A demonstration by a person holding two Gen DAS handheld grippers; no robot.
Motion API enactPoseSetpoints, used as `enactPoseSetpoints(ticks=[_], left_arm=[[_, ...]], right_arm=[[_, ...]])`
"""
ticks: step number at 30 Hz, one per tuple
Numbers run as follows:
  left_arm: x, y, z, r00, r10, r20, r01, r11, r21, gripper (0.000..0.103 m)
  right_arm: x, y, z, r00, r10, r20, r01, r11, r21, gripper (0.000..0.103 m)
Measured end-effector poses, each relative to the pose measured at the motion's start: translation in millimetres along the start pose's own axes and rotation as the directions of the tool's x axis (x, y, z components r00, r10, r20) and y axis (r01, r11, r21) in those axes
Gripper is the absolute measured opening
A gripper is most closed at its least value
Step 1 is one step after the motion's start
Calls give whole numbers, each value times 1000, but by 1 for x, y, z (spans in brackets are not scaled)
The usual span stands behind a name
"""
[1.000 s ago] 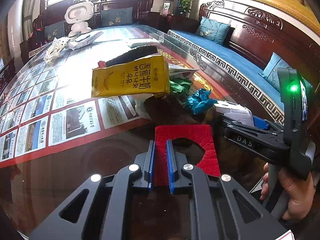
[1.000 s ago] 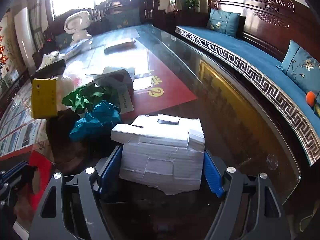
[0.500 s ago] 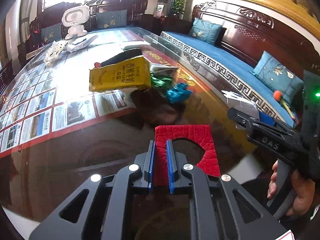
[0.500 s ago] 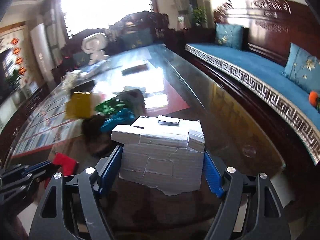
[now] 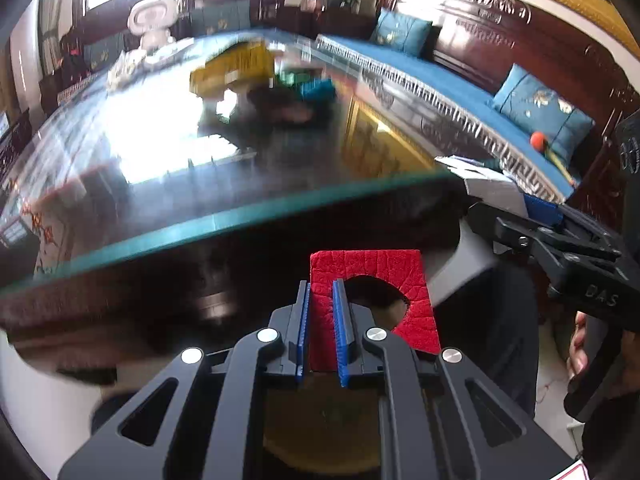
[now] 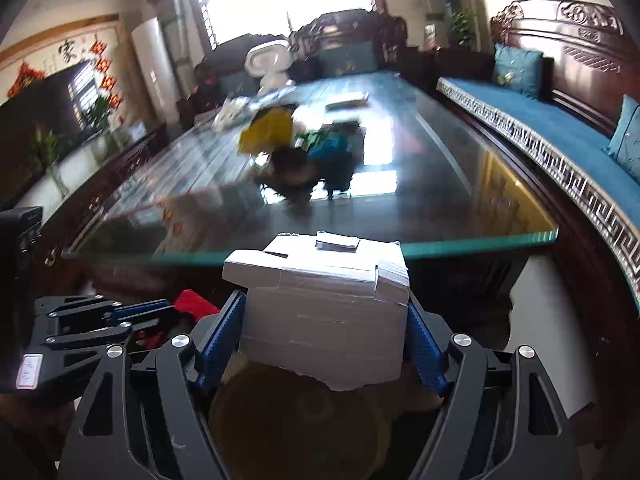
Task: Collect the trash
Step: 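Carry the red square and white paper box to the bin while opening both tools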
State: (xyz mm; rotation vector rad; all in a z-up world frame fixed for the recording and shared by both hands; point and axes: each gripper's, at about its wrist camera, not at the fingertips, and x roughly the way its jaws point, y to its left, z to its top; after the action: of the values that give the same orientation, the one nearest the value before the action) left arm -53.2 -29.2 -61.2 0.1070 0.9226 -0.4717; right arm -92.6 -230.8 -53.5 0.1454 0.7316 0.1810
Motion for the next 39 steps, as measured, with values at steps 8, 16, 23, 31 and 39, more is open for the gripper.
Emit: enactPoseSetpoints(ticks=[8,16,23,31,39], left_arm=[[41,0,-66,987,-18,-157,8,998,-60,12],[94,10,-108,955,-42,-293,13,995,-102,80],[108,29,-121,946,3,-324,-47,991,-127,80],[104,45,-111,948,87,-307,-124,987,-102,80],[99,44,-107,947,96,-307,-129,988,-89,80]], right_arm=[[14,11,-63,988,13,-152,-17,999,-28,73],[46,13,-106,963,5,-269,-16,999,-39,73],[64,17,-122,947,14,-321,-29,999,-42,73],[72,23,-121,941,18,-337,-47,996,-77,74],[77,33,-117,942,6,-335,-48,992,-116,80]])
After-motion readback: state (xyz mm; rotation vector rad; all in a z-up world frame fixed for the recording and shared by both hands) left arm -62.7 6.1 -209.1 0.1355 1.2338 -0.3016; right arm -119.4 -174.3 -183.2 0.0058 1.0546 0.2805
